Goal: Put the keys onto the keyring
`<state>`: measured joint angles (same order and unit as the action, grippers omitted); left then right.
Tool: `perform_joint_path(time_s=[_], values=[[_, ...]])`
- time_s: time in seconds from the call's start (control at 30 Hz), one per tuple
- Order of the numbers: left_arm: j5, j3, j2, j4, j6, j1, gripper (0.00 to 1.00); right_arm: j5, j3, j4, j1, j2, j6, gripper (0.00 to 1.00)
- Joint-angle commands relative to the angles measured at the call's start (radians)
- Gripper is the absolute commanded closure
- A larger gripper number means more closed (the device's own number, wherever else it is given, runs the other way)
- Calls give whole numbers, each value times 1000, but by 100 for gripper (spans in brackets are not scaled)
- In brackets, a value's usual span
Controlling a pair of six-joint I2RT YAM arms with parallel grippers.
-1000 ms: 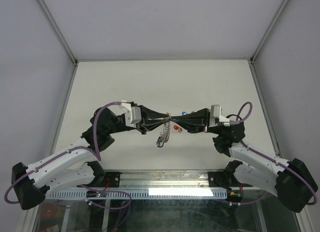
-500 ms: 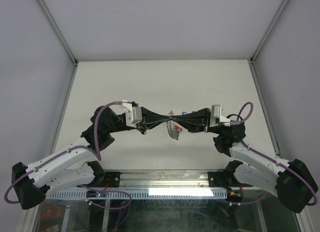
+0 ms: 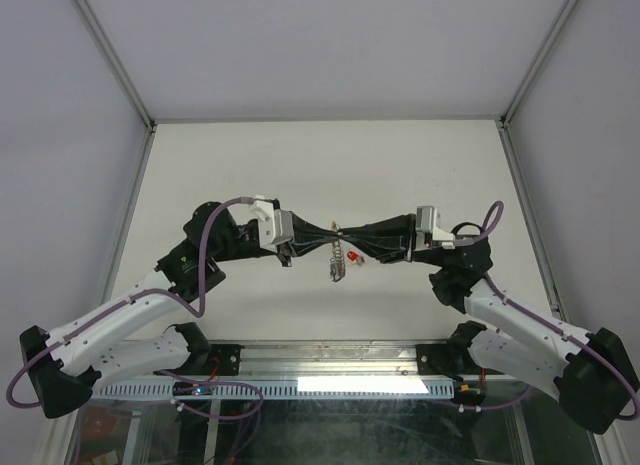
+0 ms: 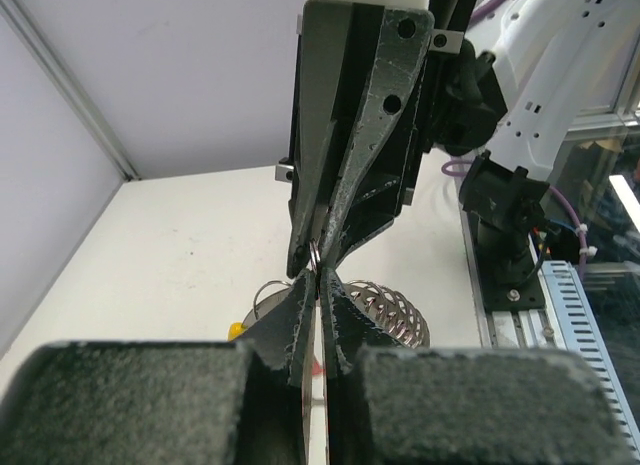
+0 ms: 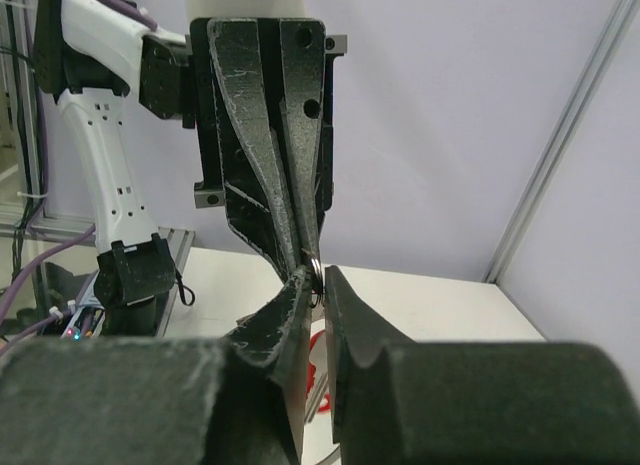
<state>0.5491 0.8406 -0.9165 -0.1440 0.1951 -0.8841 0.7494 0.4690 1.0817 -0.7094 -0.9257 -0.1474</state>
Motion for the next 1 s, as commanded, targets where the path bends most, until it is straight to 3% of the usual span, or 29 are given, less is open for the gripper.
perform_joint_path(time_s=[0.0,0.17,0.23,0.33,0.47,0.67,0.83,0.97], values=[[-42,74,-17,100,69,-5,100,56,74,-221,-21,59,124,85],[-57,101,-16,174,107,-6,100,59,108,-429,-21,110,153,84],[-55,114,-19,201,121,-5,100,69,126,-495,-21,121,254,82],[-48,125,-23,222,134,-4,100,81,144,-556,-21,116,276,86],[-47,134,-28,233,143,-5,100,103,177,-633,-21,94,290,100],[-75,136,-21,240,154,-5,100,88,188,-691,-21,98,310,100],[-91,118,7,235,149,-4,73,87,185,-659,-21,113,286,100],[-104,91,36,211,130,-5,66,87,181,-621,-21,121,264,100]])
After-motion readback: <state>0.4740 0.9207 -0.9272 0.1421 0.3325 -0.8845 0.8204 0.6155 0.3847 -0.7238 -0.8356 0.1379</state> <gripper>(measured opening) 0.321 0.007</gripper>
